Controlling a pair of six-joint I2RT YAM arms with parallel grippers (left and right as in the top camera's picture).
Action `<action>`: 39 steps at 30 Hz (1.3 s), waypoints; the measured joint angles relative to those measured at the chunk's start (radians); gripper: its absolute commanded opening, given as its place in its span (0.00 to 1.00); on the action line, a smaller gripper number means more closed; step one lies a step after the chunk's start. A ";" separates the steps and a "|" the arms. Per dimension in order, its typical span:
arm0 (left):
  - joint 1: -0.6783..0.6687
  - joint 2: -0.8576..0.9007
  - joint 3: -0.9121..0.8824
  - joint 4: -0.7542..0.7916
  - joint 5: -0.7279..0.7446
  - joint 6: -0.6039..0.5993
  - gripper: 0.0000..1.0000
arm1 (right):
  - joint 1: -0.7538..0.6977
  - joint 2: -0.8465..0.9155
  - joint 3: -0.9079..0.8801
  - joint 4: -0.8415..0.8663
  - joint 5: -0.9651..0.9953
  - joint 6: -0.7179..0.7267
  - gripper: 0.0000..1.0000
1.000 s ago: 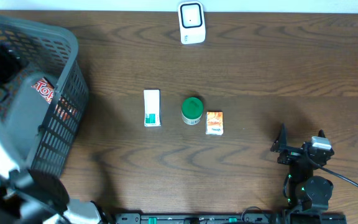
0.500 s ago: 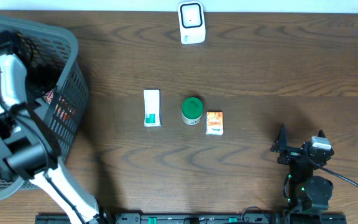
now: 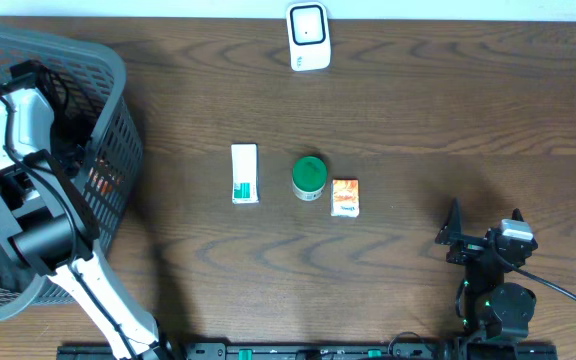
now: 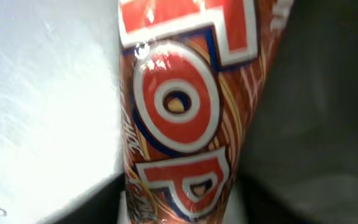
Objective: Scan the item barcode
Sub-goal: 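Lift the red TOP bar up out of the basket with left gripper, then carry the bar across the table and drop it right of the jar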
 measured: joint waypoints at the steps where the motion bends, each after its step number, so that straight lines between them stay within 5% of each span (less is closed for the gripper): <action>1: -0.001 0.000 0.001 -0.009 0.002 0.000 0.19 | 0.000 0.000 0.000 0.000 0.000 0.000 0.99; 7: 0.008 0.000 0.006 -0.108 -0.010 0.026 0.08 | 0.000 0.000 0.000 0.000 0.000 0.000 0.99; 14: 0.104 -0.042 0.063 -0.237 -0.038 0.045 0.07 | 0.000 0.000 0.000 0.000 0.000 0.000 0.99; 20: 0.205 -0.337 0.167 -0.243 -0.009 0.048 0.08 | 0.000 0.000 0.000 0.000 0.000 0.000 0.99; 25: 0.198 -0.676 0.214 -0.231 0.169 0.048 0.08 | 0.000 0.000 0.000 0.000 0.000 0.000 0.99; 31: -0.022 -0.838 0.215 -0.336 0.406 0.114 0.08 | 0.000 0.000 0.000 0.000 0.000 0.000 0.99; 39: -0.490 -0.836 0.136 -0.382 0.489 0.299 0.08 | 0.000 0.000 0.000 0.000 0.000 0.000 0.99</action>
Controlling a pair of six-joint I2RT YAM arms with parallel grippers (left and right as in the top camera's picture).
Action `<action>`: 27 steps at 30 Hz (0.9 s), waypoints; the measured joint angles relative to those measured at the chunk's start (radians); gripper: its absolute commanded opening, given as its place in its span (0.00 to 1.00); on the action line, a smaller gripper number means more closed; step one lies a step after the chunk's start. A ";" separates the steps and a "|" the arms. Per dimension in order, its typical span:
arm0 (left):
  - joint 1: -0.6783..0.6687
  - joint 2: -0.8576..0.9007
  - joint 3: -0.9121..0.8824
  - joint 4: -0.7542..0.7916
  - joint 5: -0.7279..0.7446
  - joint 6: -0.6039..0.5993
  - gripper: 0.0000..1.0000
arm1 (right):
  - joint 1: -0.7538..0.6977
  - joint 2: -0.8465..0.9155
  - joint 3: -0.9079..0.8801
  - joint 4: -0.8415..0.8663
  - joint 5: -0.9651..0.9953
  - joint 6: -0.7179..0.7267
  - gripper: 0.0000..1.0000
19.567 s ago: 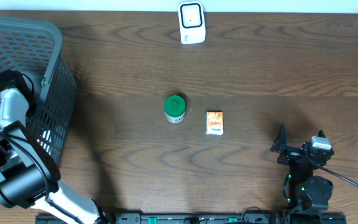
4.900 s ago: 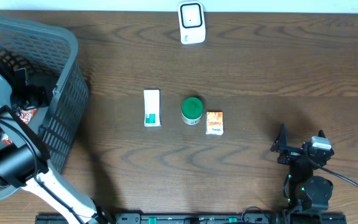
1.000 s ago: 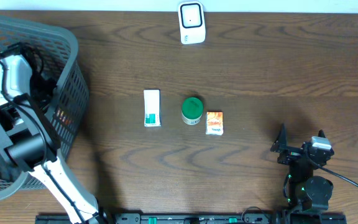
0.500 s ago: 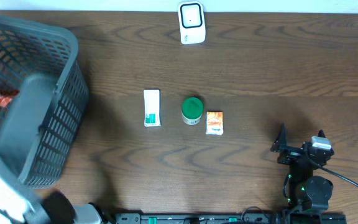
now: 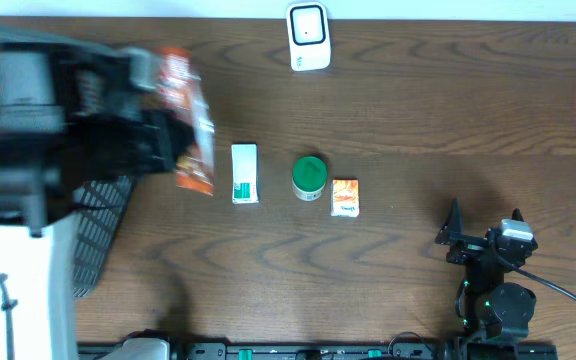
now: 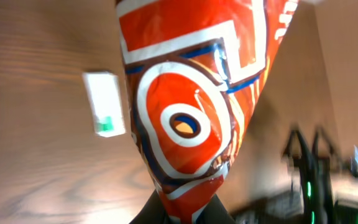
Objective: Scan the item barcode
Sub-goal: 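Carry the bar across the table and drop it right of the jar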
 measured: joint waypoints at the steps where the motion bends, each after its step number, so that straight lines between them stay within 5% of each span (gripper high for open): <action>1: -0.051 0.005 -0.025 0.014 0.006 0.013 0.08 | 0.000 0.000 0.000 0.000 0.000 0.000 0.99; 13: -0.414 0.236 -0.315 0.357 0.264 0.064 0.14 | 0.000 0.000 0.000 0.000 0.000 0.000 0.99; 27: -0.538 0.573 -0.321 0.637 0.513 0.063 0.08 | 0.000 0.000 0.000 0.000 0.000 0.000 0.99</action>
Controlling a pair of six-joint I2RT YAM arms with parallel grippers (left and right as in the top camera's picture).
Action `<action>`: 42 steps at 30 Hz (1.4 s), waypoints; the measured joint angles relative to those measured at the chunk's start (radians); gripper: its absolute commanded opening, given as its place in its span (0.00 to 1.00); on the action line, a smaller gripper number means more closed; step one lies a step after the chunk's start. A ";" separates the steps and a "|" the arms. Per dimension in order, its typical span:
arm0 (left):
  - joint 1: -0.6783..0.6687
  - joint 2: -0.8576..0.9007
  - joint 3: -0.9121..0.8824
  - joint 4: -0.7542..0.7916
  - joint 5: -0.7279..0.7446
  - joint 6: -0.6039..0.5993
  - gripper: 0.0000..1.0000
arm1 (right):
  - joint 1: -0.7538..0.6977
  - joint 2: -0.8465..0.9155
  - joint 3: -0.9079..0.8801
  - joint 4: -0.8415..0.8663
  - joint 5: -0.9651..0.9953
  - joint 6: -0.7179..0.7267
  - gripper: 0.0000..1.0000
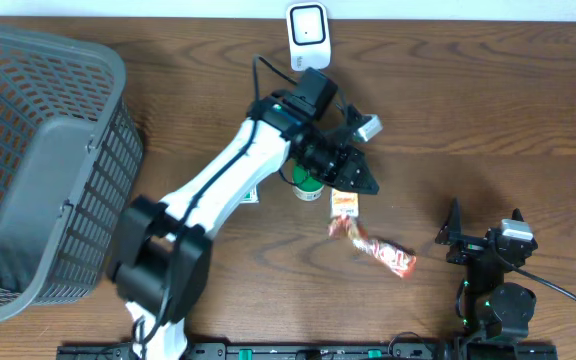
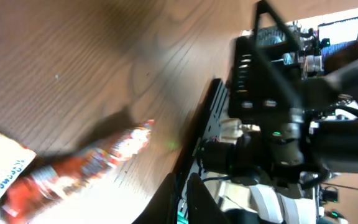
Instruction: Scan the item barcode
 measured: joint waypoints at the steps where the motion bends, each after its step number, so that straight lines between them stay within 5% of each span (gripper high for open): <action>1: -0.003 0.020 0.000 0.002 0.003 0.000 0.08 | 0.000 0.000 0.000 0.000 0.000 0.000 0.99; 5: -0.011 0.088 0.000 0.003 0.013 0.000 0.08 | 0.000 0.000 0.000 0.000 0.000 0.000 0.99; 7: -0.014 0.103 0.000 0.003 0.006 0.000 0.22 | 0.000 0.000 0.000 0.000 0.000 0.000 0.99; 11: -0.013 0.098 0.000 0.005 -0.014 -0.002 0.66 | 0.000 0.000 0.000 0.000 0.000 0.000 0.99; 19: -0.014 -0.050 0.000 -0.033 -0.289 -0.001 0.85 | 0.000 0.000 0.000 0.000 0.000 0.000 0.99; 24: -0.014 -0.277 0.003 0.014 -0.692 0.005 0.87 | 0.000 0.000 0.000 0.000 0.000 0.000 0.99; 30: -0.004 -0.515 0.010 0.261 -1.068 0.129 0.87 | 0.000 0.000 0.000 0.000 0.000 0.000 0.99; 42: 0.323 -0.756 0.020 0.288 -1.338 0.398 0.87 | 0.000 0.031 0.000 -0.005 -0.121 -0.008 0.99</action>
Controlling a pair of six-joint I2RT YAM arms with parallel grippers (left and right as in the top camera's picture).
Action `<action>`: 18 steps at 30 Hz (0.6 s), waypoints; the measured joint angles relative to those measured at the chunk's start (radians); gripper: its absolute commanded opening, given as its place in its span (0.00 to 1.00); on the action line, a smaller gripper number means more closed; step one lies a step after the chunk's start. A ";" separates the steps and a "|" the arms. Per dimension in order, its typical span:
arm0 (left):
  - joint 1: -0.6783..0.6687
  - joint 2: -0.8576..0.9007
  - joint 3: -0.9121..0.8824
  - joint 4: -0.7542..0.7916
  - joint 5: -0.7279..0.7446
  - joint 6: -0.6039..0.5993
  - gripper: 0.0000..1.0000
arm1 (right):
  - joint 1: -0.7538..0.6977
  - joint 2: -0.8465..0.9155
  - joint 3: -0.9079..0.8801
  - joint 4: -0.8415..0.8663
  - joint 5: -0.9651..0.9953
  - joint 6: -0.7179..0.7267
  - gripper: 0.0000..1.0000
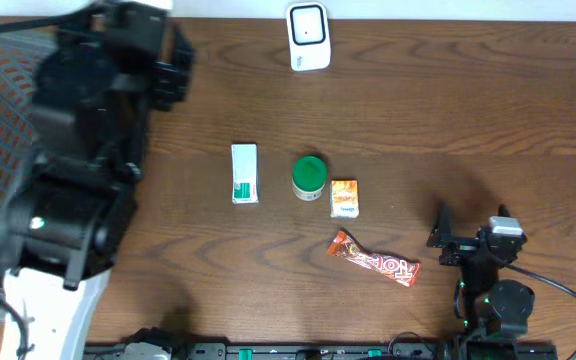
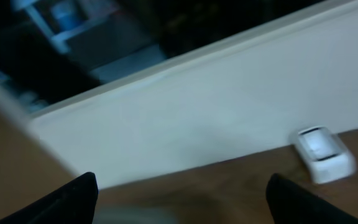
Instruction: Scan the item barcode
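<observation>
The orange-red snack bar [image 1: 373, 262] lies flat on the wooden table, in front of the orange packet and just left of the right arm. The white scanner [image 1: 308, 37] stands at the table's back edge; it also shows in the left wrist view as the scanner [image 2: 322, 149]. My left arm looms large and blurred at the left, over the basket. Its gripper [image 2: 180, 182] is open, the dark fingertips [image 2: 82, 193] wide apart with nothing between them. My right gripper [image 1: 446, 238] rests at the front right, a short way from the bar; its jaws are too small to read.
A grey mesh basket fills the left side, mostly under the left arm. A white box with green print [image 1: 244, 173], a green-lidded jar [image 1: 309, 176] and a small orange packet [image 1: 345, 197] stand in a row mid-table. A pale wall [image 2: 216, 106] runs behind the table.
My left arm was stretched over the table's middle, above the jar; now it is back at the left, high over the basket. The snack bar lies flat where it was let go.
My left gripper was down in the basket, shut on the snack bar. Then it held the bar in the air left of the white box. Then the bar lay loose on the table near the right arm. Now the left gripper is open back over the basket.
</observation>
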 measured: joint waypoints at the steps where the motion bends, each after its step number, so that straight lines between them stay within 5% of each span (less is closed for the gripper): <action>1: 0.029 -0.011 0.000 -0.015 0.001 0.008 0.87 | 0.000 0.013 0.000 0.002 -0.014 -0.004 0.99; 9: 0.212 -0.267 -0.103 -0.068 0.195 0.024 0.87 | 0.000 0.161 0.002 0.200 -0.172 -0.014 0.99; 18: 0.392 -0.630 -0.511 0.231 0.367 -0.035 0.87 | 0.000 0.306 0.185 0.207 -0.291 0.053 0.99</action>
